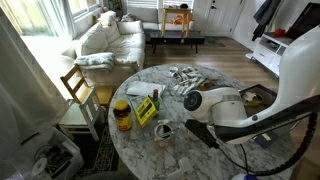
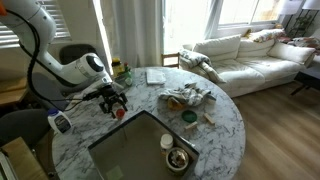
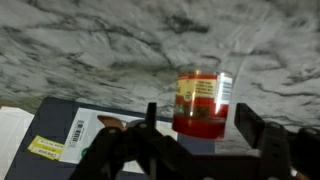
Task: Turn the container with an orange lid on the over
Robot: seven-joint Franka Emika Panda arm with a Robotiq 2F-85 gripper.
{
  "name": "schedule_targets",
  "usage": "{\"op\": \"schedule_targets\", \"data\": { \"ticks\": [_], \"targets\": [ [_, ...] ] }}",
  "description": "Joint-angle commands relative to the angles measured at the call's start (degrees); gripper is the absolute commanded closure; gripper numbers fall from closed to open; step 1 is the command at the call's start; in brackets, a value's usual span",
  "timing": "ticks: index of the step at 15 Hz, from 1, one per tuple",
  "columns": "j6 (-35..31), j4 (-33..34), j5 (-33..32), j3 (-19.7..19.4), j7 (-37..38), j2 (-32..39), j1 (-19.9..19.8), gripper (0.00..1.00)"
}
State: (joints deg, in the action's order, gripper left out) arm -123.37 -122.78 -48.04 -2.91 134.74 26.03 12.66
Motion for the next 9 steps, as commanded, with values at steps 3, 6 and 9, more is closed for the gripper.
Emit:
{"op": "schedule_targets", "data": {
  "ticks": [3,6,9],
  "targets": [
    [-0.65,1.31,-0.25,1.08,0.62,2.39,-0.89,0.01],
    [-2.12,0.83,0.14,1.21,0.05,1.66,-1.46,0.0],
    [-6.66,-3.33,3.08,2.11,-5.26,-3.84,-3.95,0.0]
  ]
}}
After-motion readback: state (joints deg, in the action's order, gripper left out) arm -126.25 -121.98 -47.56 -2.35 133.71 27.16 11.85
